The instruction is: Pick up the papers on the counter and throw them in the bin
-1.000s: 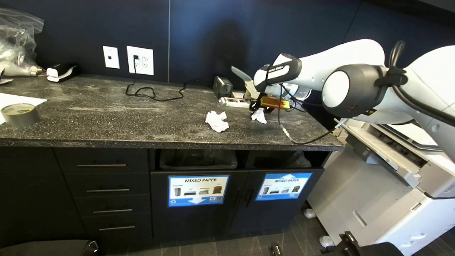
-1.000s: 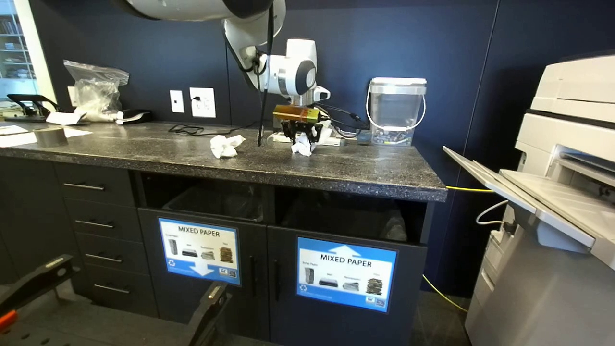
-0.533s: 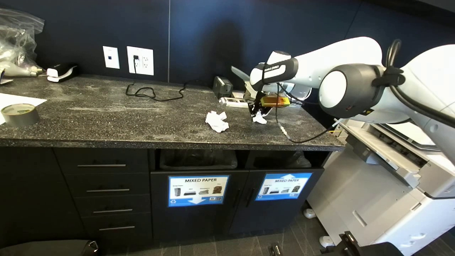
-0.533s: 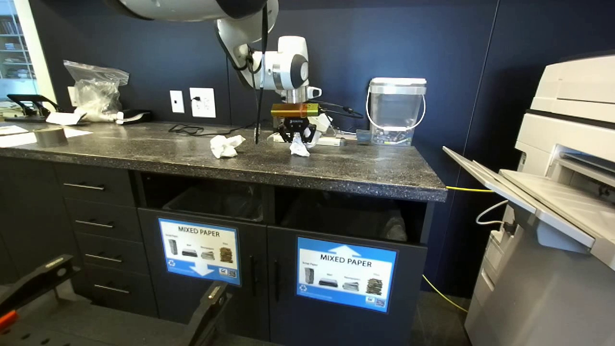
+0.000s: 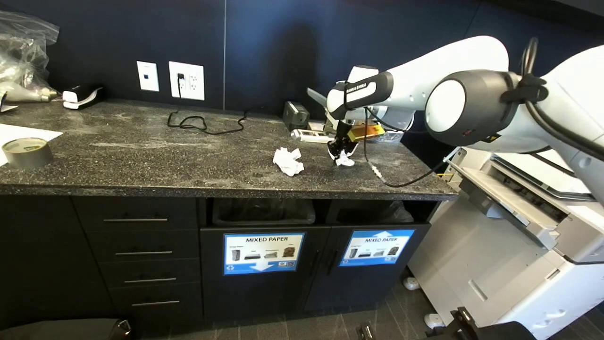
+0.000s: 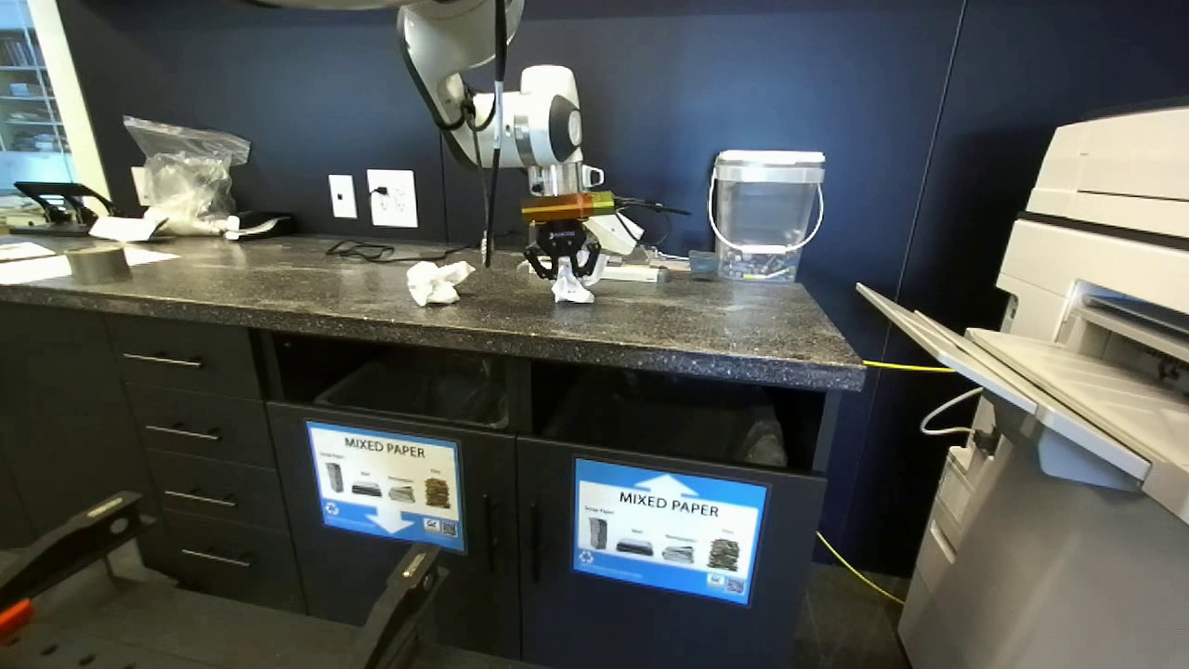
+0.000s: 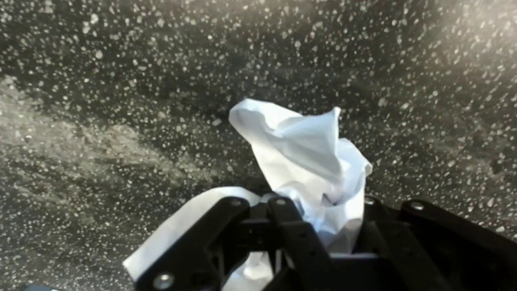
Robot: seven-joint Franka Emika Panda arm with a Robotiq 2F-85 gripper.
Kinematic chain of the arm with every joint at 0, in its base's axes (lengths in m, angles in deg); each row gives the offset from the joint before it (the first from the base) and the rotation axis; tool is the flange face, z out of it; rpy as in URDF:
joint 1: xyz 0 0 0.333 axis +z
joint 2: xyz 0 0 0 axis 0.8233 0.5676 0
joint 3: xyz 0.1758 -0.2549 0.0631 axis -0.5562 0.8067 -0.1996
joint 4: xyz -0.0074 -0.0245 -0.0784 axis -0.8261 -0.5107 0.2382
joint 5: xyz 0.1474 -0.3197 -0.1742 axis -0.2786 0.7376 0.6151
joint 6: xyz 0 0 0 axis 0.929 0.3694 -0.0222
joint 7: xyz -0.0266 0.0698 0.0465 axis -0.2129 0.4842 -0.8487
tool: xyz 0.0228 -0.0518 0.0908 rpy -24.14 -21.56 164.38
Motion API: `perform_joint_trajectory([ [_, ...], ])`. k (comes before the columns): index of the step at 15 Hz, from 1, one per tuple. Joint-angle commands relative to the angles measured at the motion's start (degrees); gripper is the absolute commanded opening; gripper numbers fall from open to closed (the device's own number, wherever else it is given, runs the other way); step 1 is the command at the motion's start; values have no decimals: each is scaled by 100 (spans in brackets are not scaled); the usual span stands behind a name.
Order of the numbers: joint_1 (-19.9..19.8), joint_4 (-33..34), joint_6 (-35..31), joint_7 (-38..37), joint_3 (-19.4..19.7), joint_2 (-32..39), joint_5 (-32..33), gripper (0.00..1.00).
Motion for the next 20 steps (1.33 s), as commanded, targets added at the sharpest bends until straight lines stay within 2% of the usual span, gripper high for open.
perform_joint_trajectory([
  [1, 96, -1348, -135, 166, 19, -729, 150, 15],
  [6, 24, -2529, -161, 195, 42, -1474, 254, 15],
  [12, -9, -4019, -527, -47, 77, -2325, 353, 15],
  [16, -14, -5087, -984, -284, 120, -2881, 352, 15],
  [20, -108, -6222, -1855, -559, 135, -3407, 273, 15],
])
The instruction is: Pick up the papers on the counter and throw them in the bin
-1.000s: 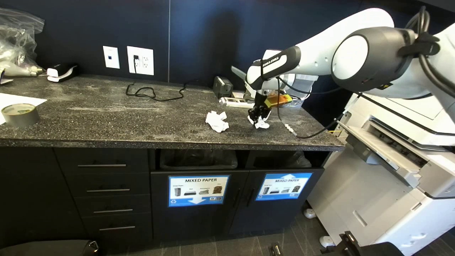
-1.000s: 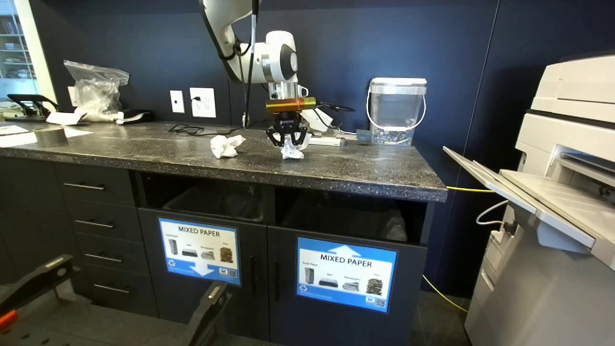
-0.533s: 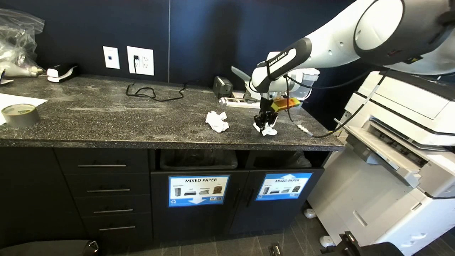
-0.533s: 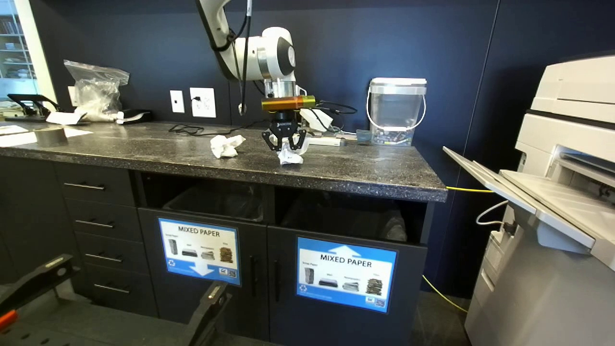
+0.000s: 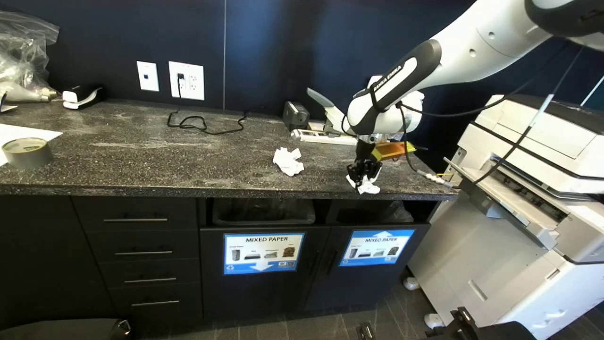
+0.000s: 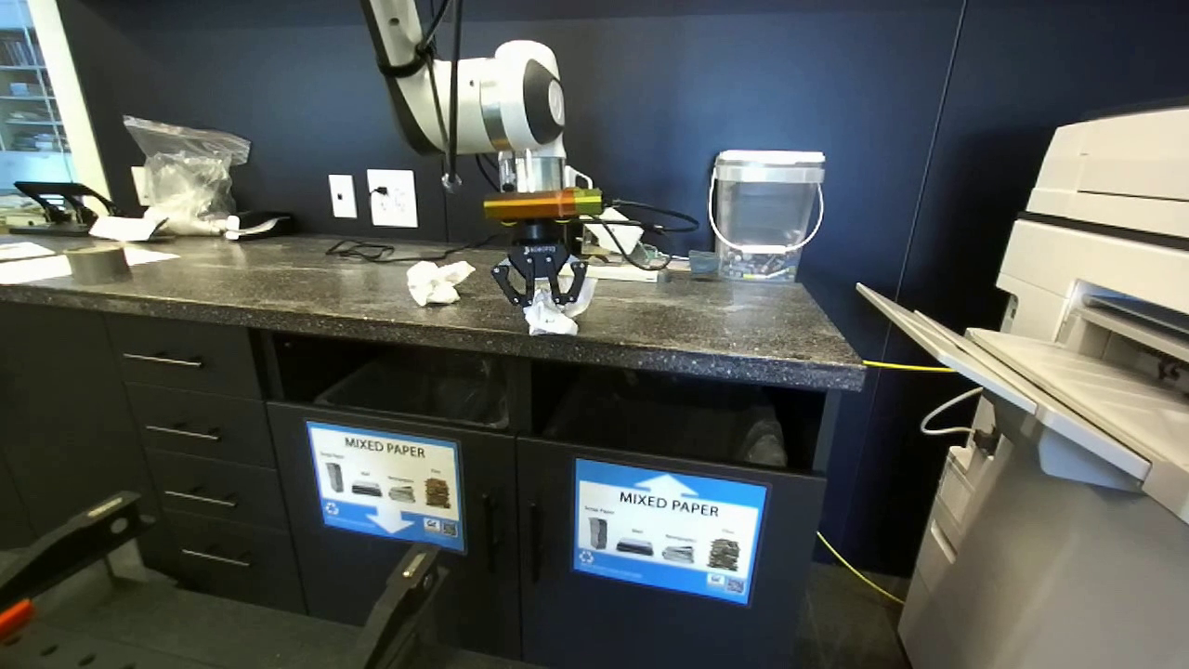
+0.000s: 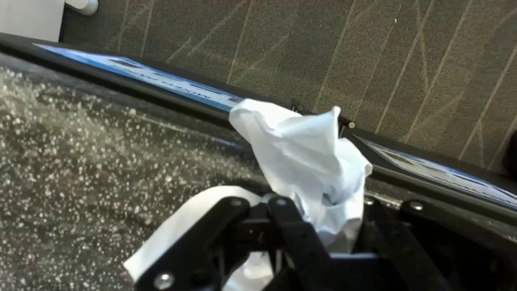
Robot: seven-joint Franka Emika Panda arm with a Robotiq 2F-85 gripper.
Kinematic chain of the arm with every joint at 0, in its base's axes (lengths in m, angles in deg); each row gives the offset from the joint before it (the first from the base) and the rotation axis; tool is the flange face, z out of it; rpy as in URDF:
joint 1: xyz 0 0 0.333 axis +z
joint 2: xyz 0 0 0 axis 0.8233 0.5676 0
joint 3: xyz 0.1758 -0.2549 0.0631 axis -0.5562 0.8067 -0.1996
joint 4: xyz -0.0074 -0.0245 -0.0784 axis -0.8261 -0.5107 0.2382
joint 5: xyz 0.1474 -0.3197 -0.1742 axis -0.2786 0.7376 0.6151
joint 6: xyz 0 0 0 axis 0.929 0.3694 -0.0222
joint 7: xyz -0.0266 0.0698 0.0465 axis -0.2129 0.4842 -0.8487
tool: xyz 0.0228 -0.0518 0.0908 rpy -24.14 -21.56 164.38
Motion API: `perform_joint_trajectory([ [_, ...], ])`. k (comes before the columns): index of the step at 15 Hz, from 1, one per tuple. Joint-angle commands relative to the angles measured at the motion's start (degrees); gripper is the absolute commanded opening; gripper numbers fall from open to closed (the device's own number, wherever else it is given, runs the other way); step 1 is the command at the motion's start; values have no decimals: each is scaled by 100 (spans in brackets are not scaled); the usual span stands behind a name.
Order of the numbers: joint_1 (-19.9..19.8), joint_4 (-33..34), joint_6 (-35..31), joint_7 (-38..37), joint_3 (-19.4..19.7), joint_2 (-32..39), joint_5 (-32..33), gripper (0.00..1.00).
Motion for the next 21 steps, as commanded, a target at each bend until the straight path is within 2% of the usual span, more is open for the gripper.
perform_joint_trajectory([
  [1, -111, -1404, -957, -290, 29, -644, -19, 15],
  [6, -258, -2975, -2364, -439, 69, -1087, -42, 15],
  [8, -359, -3665, -3269, -493, 135, -1133, -50, 15],
  [9, -283, -3867, -3714, -627, 244, -1130, -2, 15],
  [11, -441, -4157, -4690, -604, 238, -956, -110, 14],
  [13, -536, -4250, -5614, -615, 197, -680, -131, 15],
  [14, -747, -4234, -6060, -605, 72, -495, -107, 15],
  [18, -890, -4007, -7708, -684, 43, 505, 39, 15],
  [19, -814, -3896, -8053, -676, 80, 793, 4, 14],
  [21, -905, -3623, -8482, -758, 58, 1216, 78, 15],
])
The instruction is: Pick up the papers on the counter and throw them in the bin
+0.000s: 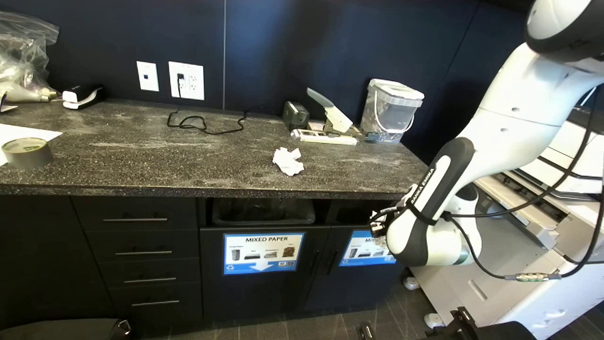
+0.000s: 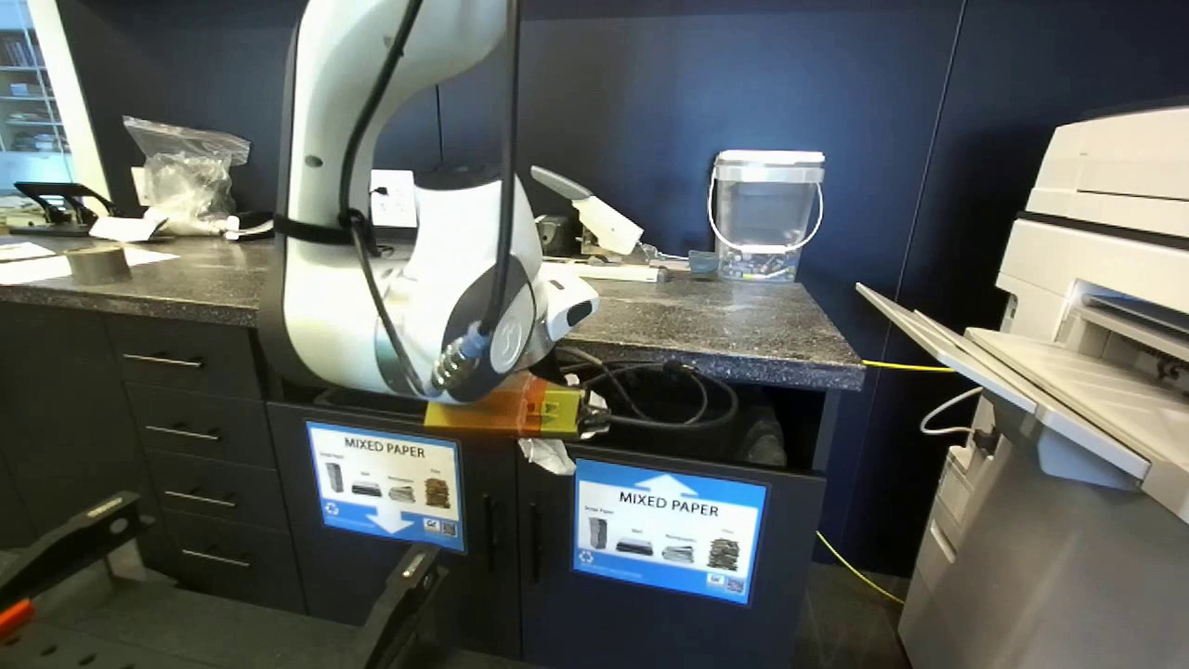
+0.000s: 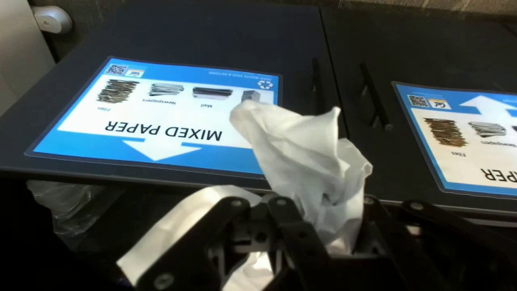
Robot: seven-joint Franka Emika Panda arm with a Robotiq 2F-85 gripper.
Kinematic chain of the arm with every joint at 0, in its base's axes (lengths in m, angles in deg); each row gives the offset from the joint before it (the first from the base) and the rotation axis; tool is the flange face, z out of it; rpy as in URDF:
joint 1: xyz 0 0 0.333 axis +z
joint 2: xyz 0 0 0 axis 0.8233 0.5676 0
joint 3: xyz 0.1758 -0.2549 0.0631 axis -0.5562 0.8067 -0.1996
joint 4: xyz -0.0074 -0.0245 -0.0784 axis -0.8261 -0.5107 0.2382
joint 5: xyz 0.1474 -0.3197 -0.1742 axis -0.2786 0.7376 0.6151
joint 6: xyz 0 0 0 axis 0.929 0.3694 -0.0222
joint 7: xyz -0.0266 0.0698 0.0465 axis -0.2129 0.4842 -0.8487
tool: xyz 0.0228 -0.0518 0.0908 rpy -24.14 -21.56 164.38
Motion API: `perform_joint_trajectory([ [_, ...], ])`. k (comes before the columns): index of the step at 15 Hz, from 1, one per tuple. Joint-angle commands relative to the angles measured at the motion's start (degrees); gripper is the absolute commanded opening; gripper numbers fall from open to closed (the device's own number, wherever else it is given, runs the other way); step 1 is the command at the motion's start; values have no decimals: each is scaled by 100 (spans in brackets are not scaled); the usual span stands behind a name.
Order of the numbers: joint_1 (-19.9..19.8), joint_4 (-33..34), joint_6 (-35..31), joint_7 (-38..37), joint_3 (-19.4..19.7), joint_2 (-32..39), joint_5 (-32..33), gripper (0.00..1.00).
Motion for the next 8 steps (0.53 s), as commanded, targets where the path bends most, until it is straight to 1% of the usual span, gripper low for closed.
perform_joint_trajectory([
  [1, -12, 657, -905, -168, -22, 945, 26, 15],
  [3, -44, 1024, -1057, -218, -6, 1225, 67, 14],
  [5, 64, 1402, -1192, -195, 36, 1504, -13, 14],
  [6, 7, 1579, -1185, -222, 31, 1563, 52, 14],
  [8, 83, 1923, -1254, -194, 59, 1764, -8, 14],
])
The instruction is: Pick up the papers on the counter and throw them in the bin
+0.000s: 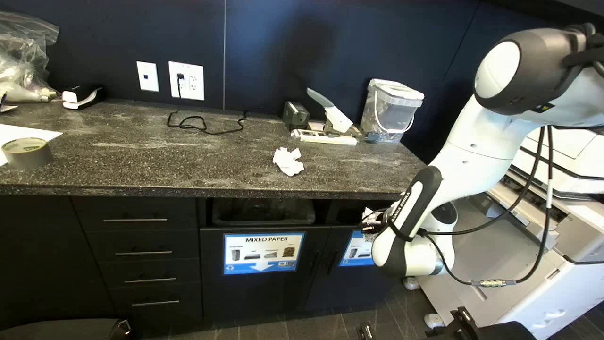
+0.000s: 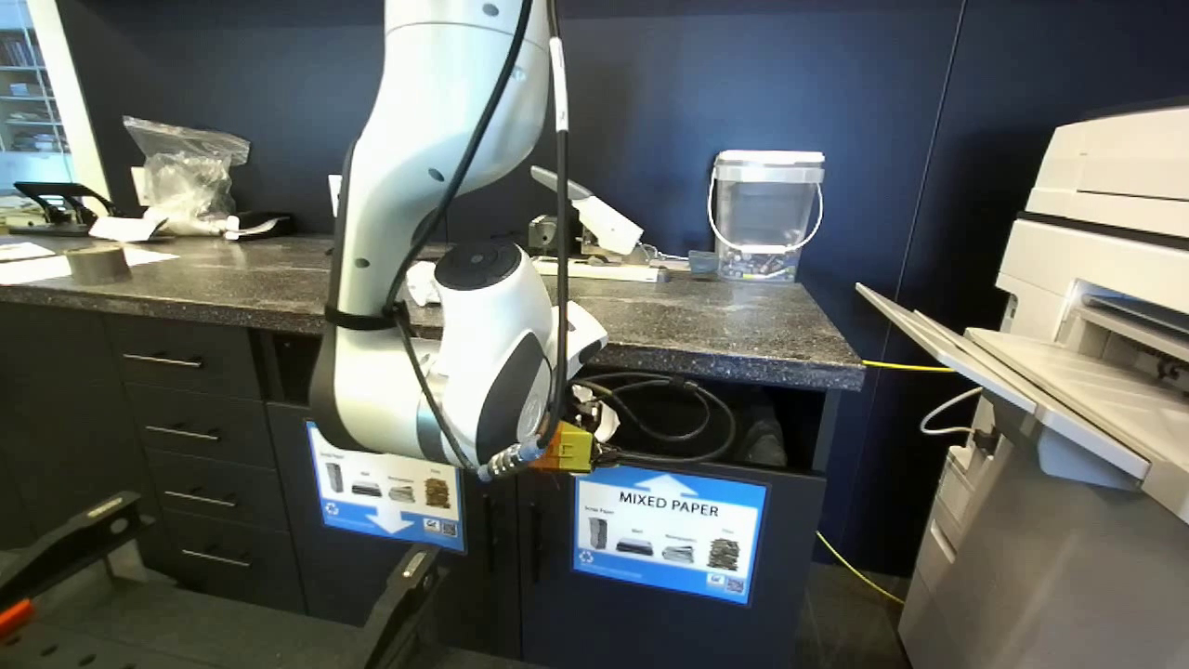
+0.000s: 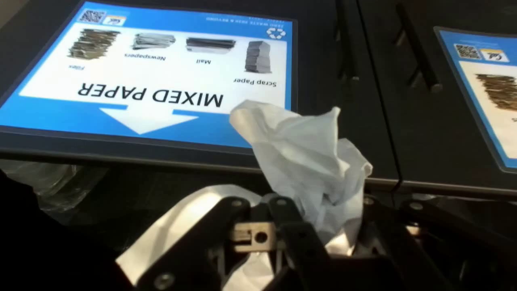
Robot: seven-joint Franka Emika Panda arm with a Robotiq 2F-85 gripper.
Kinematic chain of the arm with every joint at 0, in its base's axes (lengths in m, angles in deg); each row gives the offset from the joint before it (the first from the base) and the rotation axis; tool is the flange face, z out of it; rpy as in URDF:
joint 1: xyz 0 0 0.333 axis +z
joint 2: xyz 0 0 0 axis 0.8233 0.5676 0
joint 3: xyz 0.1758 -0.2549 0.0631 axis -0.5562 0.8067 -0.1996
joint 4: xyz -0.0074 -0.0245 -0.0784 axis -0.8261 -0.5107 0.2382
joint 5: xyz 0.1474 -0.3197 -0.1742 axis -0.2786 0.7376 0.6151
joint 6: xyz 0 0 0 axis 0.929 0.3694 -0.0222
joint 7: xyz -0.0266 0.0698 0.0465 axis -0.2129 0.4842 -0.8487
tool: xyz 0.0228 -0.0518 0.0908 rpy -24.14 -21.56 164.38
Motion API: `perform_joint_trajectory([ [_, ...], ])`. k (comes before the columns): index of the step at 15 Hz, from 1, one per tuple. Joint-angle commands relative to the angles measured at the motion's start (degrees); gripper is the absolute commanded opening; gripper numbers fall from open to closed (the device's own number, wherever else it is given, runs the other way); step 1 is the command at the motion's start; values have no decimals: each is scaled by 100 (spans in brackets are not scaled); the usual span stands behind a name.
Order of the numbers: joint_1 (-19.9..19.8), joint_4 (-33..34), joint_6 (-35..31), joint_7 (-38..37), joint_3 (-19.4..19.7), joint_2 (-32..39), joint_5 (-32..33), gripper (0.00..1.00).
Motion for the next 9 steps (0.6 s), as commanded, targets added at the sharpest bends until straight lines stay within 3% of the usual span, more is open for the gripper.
perform_joint_trajectory([
  [1, 24, 741, -273, -113, 50, 432, 43, 14],
  [9, 19, 1914, -403, -251, 13, 1191, -1, 14],
])
